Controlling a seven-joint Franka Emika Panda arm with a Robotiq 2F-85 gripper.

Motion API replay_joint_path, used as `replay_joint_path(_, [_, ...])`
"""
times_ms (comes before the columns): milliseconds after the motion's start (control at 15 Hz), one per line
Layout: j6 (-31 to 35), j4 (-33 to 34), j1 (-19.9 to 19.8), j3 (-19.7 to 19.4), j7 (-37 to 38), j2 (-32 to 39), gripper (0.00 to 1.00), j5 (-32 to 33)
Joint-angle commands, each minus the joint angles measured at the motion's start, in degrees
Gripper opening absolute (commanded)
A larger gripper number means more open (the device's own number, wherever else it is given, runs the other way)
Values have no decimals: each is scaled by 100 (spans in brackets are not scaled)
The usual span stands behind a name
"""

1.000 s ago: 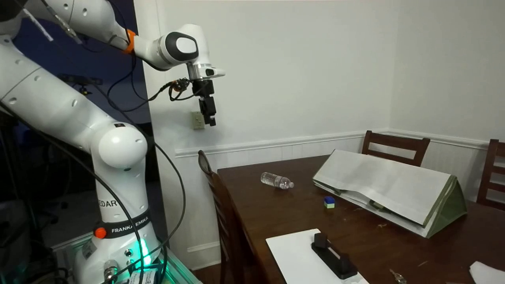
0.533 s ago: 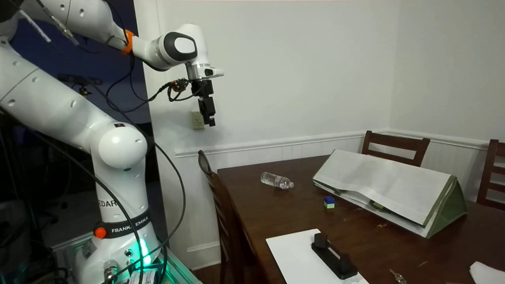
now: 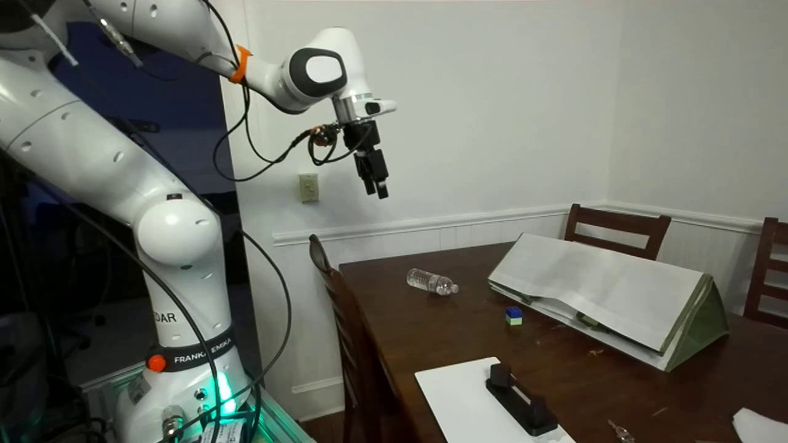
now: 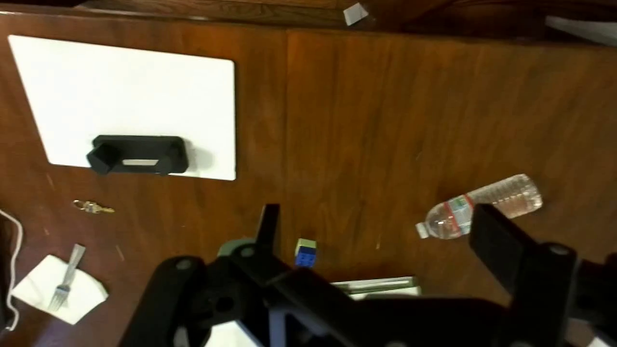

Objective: Unplug from the white cable from the black laptop

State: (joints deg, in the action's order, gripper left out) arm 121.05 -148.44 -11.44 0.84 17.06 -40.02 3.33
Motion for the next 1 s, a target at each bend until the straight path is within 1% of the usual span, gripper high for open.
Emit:
replay_joint_path(0, [382,334,-491,-674,-843,888,100,684])
replay_joint_path(67, [491,405,-617,-833,-1062,1140,100,882])
replay_joint_path(200, [915,555,-753,-1124,-1364,1611,100,1094])
replay_joint_path(400, [1741,913,-689,-1524,-1708,2317,100,816])
replay_joint_path(533, [2156,1282,-645,-1702,-1842,2801,100,601])
replay_joint_path(600, [1953,1541,-713,-1691,-1637,3046,100,593])
replay_joint_path(667, [2013,989,-724,-1602,-1638,2498,100,786])
replay_joint_path(800, [1999,1329,-715,-1678,-1642,2869,100,726])
replay_joint_path(933, [2012,1456,-706,-1686,-1627,3031,100,717])
